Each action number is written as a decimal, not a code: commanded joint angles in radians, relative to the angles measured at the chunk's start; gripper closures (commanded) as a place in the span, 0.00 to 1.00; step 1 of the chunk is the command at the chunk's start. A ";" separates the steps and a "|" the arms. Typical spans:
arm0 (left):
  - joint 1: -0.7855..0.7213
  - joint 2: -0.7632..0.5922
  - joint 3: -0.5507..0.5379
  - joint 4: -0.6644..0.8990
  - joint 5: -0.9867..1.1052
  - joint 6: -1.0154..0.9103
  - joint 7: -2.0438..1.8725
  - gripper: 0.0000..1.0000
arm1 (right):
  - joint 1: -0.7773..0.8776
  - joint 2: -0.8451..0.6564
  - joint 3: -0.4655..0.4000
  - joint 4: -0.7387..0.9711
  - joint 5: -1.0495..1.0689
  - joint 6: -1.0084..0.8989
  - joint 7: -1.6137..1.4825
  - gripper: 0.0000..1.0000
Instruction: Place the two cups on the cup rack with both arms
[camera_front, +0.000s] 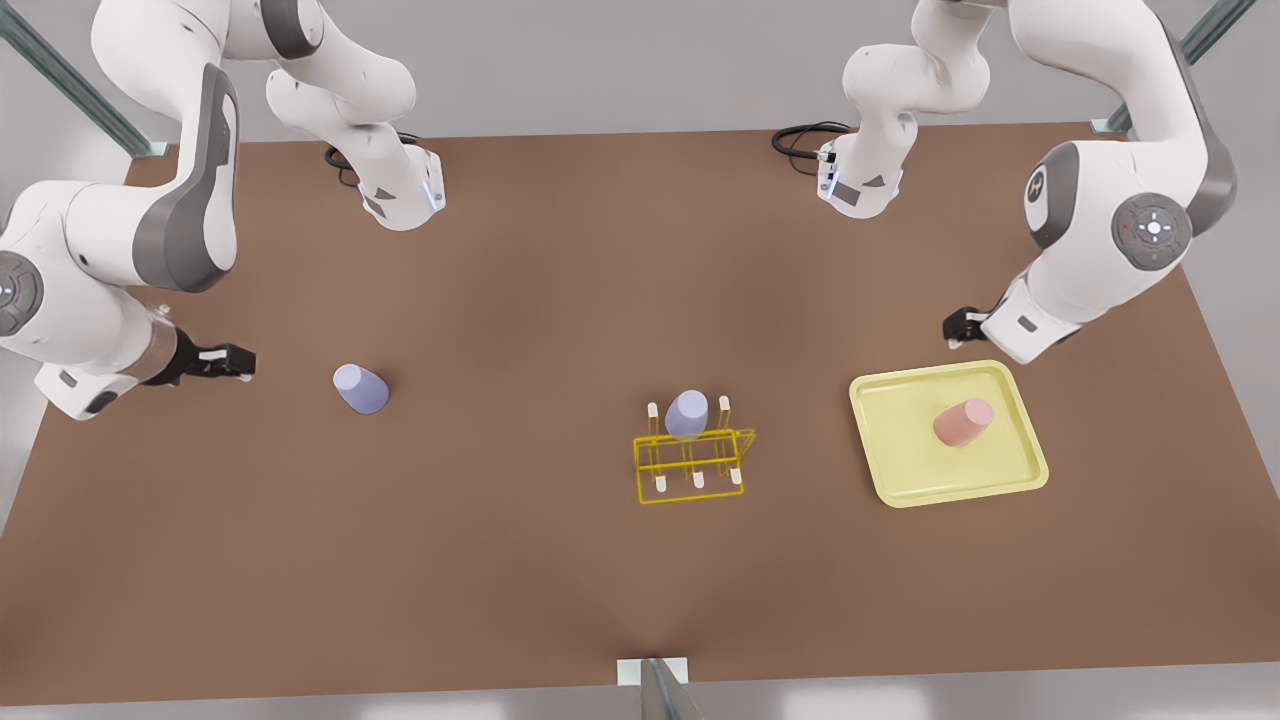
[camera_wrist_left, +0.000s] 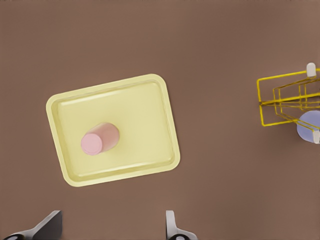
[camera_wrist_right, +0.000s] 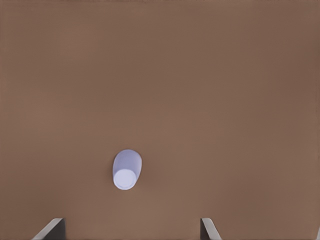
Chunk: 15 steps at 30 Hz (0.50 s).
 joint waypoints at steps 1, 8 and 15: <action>0.014 0.005 0.001 0.000 0.002 0.052 0.022 0.00 | 0.001 -0.002 0.000 -0.002 0.000 0.048 -0.072 0.00; 0.020 0.012 0.005 -0.003 0.004 0.054 0.022 0.00 | 0.047 -0.137 0.007 -0.505 0.024 0.486 0.045 0.00; 0.104 0.135 0.100 -0.248 -0.053 0.500 0.128 0.00 | 0.049 -0.177 0.007 -0.780 0.030 0.861 0.052 0.00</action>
